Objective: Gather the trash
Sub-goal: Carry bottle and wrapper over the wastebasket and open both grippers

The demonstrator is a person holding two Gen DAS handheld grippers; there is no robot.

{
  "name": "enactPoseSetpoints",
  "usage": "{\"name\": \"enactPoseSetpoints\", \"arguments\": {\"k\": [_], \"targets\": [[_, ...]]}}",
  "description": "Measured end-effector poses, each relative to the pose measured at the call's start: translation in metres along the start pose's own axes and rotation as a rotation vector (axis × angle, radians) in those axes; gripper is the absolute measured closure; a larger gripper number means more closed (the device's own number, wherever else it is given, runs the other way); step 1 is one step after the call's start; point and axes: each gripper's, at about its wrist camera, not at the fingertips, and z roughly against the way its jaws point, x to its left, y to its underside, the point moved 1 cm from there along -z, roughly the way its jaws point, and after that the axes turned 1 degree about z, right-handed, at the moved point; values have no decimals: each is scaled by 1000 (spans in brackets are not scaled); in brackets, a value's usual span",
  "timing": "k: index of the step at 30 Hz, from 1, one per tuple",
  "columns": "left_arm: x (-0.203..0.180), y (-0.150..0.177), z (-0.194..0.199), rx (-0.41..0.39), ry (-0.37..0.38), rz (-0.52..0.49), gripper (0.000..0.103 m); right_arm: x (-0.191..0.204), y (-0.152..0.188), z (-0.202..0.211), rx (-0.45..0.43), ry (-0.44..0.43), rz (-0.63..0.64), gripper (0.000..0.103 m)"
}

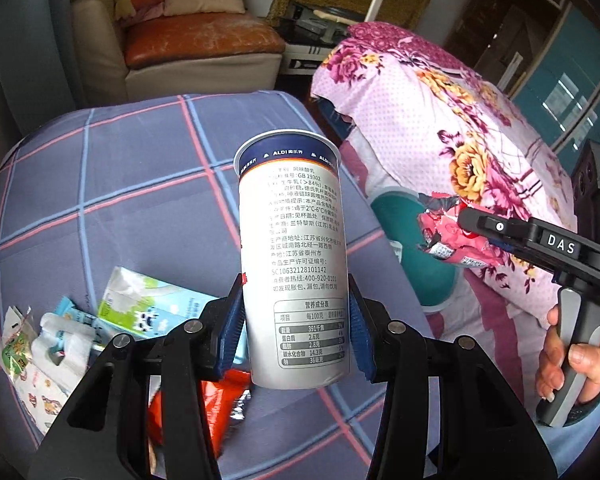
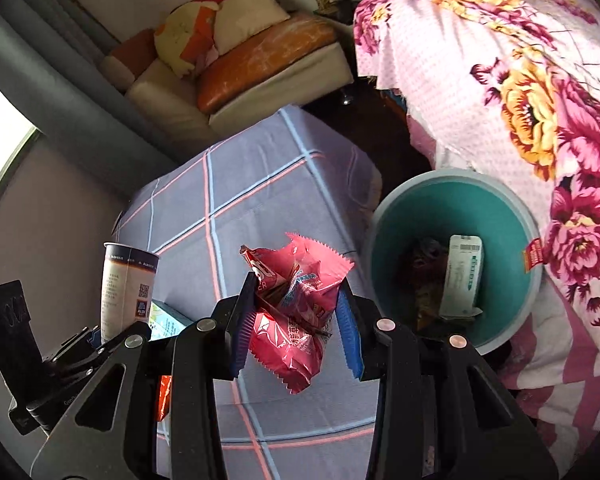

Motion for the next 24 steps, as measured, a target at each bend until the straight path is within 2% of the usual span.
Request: {"name": "enactPoseSetpoints", "arguments": {"k": [12, 24], "targets": [[-91, -6, -45, 59, 54, -113, 55, -79, -10, 38, -81, 56, -72, 67], [-128, -20, -87, 118, 78, -182, 56, -116, -23, 36, -92, 103, -117, 67]]}}
